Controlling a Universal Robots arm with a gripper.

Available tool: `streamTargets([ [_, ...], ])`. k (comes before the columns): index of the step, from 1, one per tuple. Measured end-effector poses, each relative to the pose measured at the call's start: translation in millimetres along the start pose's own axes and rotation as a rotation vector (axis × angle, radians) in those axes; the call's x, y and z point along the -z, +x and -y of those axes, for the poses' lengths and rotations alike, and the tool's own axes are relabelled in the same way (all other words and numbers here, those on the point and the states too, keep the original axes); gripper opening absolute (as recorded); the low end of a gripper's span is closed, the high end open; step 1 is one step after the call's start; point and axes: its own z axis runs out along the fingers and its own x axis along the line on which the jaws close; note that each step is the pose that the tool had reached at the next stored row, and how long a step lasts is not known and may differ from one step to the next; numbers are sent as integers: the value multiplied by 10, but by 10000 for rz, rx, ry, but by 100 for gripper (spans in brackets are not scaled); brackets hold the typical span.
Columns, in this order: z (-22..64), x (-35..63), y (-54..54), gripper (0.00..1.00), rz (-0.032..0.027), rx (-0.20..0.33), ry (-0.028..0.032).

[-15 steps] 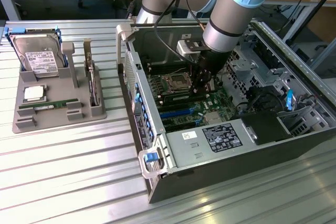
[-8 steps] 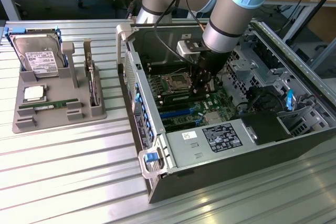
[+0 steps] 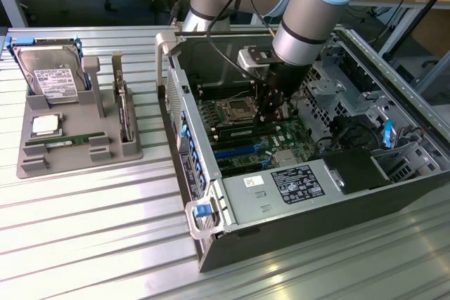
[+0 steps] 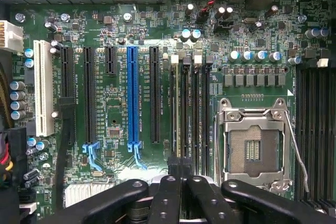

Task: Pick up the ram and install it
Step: 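Insert the ram into the slot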

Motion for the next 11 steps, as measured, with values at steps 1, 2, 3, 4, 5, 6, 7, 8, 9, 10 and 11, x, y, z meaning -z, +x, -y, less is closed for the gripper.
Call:
streamTargets([
  [1, 73, -1, 0, 10, 0, -2, -74],
  [2, 159, 1, -1, 10, 0, -3, -133],
  [3, 246, 3, -1, 10, -1, -3, -186],
  [4, 333, 5, -1, 10, -3, -7, -236],
  [5, 468, 7, -1, 10, -3, -8, -317],
  [6, 583, 12, 1, 10, -4, -10, -372],
  [7, 621, 14, 1, 10, -4, -10, -388],
  [8, 697, 17, 3, 10, -5, -12, -418],
  [9, 805, 23, 3, 10, -4, -13, -440],
  [10, 871, 34, 2, 10, -5, -12, -447],
  [11, 910, 53, 1, 10, -7, -13, -449],
])
